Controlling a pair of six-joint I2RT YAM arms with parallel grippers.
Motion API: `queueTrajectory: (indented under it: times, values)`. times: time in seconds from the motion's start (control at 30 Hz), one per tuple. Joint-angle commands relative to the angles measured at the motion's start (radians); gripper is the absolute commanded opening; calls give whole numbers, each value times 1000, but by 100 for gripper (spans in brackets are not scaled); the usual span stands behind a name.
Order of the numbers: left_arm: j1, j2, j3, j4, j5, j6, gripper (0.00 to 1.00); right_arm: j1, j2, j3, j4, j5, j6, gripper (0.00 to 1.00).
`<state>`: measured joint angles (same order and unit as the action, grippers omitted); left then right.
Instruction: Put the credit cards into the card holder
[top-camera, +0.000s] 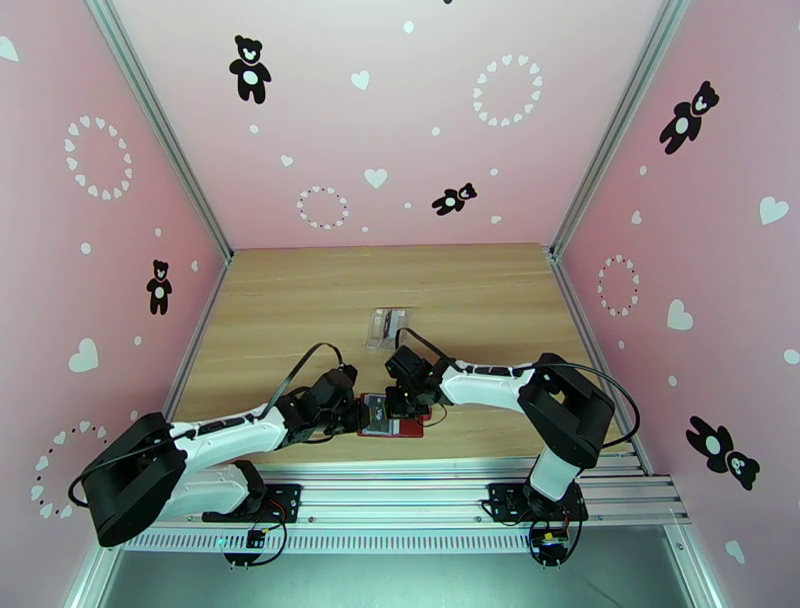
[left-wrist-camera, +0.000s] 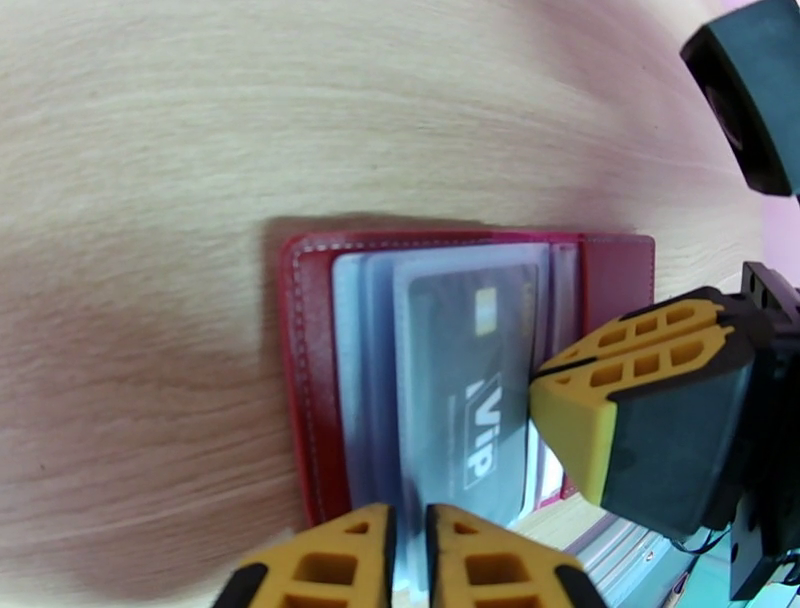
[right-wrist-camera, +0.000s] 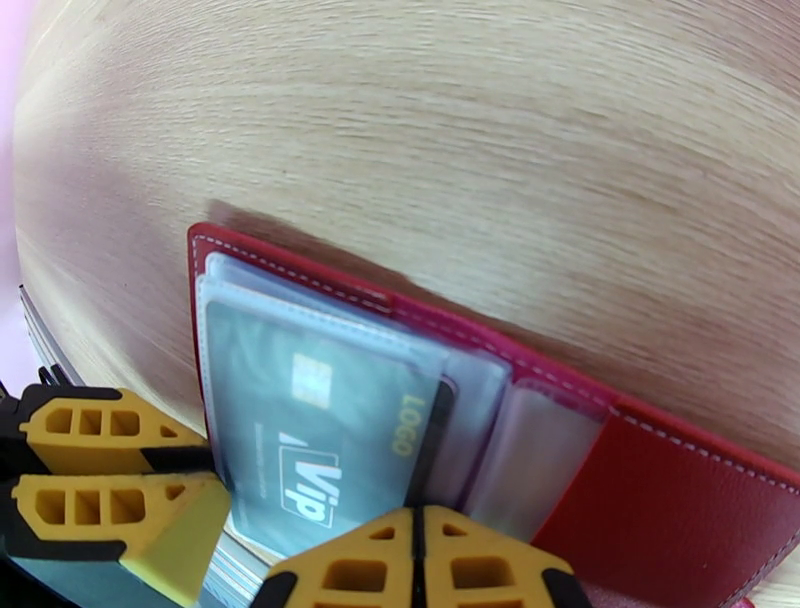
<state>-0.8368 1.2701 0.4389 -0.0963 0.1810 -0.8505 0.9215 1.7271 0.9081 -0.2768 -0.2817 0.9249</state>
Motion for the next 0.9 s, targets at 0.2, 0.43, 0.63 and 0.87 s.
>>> queueTrajectory:
  times: [0.2,0.43,0.63,0.87]
  values:
    - [-13,18,35,34,39,2,16,-1,32,-26,-2,9,1,7]
    - [-16,-6,34,77,78,-4,16,-1,10,-28,4,4,3,7]
    - [-22,-4,49,96,98,-4,16,-6,-39,-17,-21,16,-2,11]
    - [-35,9,76,100,105,-2,17,-22,-127,-30,-66,46,-7,18]
